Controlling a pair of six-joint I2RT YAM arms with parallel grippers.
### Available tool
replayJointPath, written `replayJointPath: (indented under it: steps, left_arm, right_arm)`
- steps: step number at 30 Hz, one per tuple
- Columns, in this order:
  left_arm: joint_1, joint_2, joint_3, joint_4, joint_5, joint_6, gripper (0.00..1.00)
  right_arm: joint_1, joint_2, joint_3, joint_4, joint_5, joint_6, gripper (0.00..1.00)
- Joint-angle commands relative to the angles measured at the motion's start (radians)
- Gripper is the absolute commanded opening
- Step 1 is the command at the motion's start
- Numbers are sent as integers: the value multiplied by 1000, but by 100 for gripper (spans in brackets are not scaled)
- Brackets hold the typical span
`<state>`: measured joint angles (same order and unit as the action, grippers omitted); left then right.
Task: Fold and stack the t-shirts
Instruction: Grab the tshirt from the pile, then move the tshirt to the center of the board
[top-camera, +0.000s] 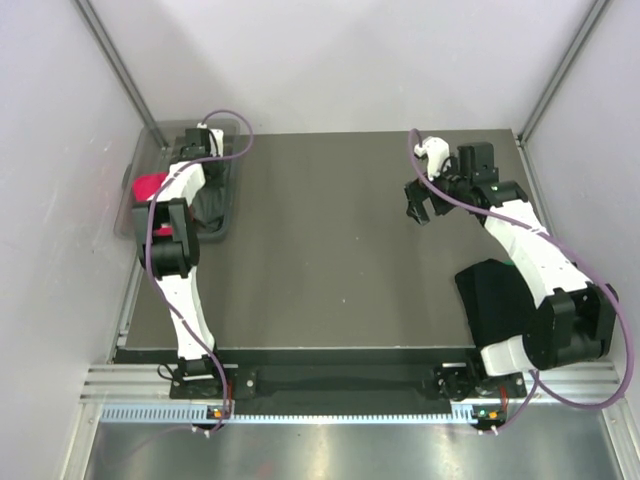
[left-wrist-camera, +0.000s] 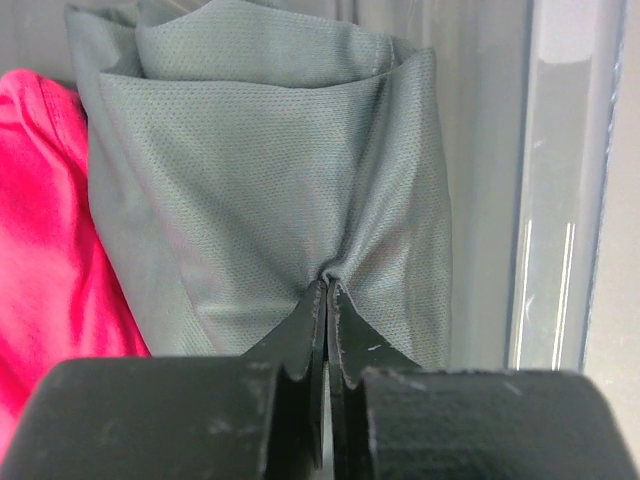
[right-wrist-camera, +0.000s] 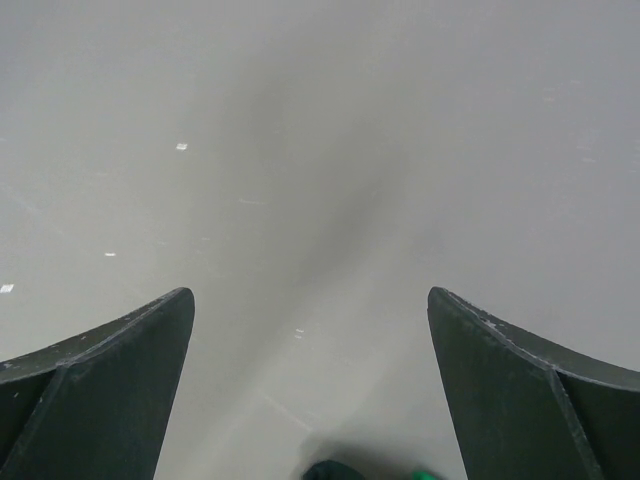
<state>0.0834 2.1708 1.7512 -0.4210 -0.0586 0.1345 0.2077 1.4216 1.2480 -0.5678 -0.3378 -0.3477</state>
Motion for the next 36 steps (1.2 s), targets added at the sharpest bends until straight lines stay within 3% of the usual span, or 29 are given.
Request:
replayJointPath:
  steps: [1,3,8,10,13,15,18,20,22,26,27,29,36]
  left_arm:
    - [3,-100,7,-47,-4,-6,0]
    - [-1,-201,-66,-52,23,-25,0]
    - [-19,-518,-296,-25,144,-52,0]
    - [-30,-598,-321,-19,164,-49,0]
    - [-40,-703,-225,-83,186,-18,0]
    - [-47,-717,-52,-149,215,-3,0]
    - [-63,-691,203,-294,322,-13,0]
    - [-124,-662,368,-396,338,-12,0]
    - [-198,-652,438,-438,394,11,0]
    - [-324,-712,406,-418,502,77,0]
    - [-341,-709,406,-426,514,79,0]
    - [-373,-694,383,-435,543,70,0]
    - [-490,-612,310,-435,594,59,0]
  right_arm:
    - [22,-64,21,32,101,-45,100]
    - [36,-88,28,71,266,-72,100]
    - [65,-157,35,127,378,-99,100]
    - [73,-188,10,193,379,-128,100]
    - [76,-230,4,220,375,-145,100]
    - [76,-216,69,125,362,-117,100]
    - [76,-176,134,-2,228,-102,100]
    - [75,-176,137,-64,99,-111,100]
    - [72,-220,90,-22,42,-102,100]
    - [29,-234,65,-39,22,-42,100]
    - [29,-233,67,-84,10,-63,100]
    - [30,-256,56,-109,-52,-83,90]
    - [27,-346,-12,-113,-185,-114,87]
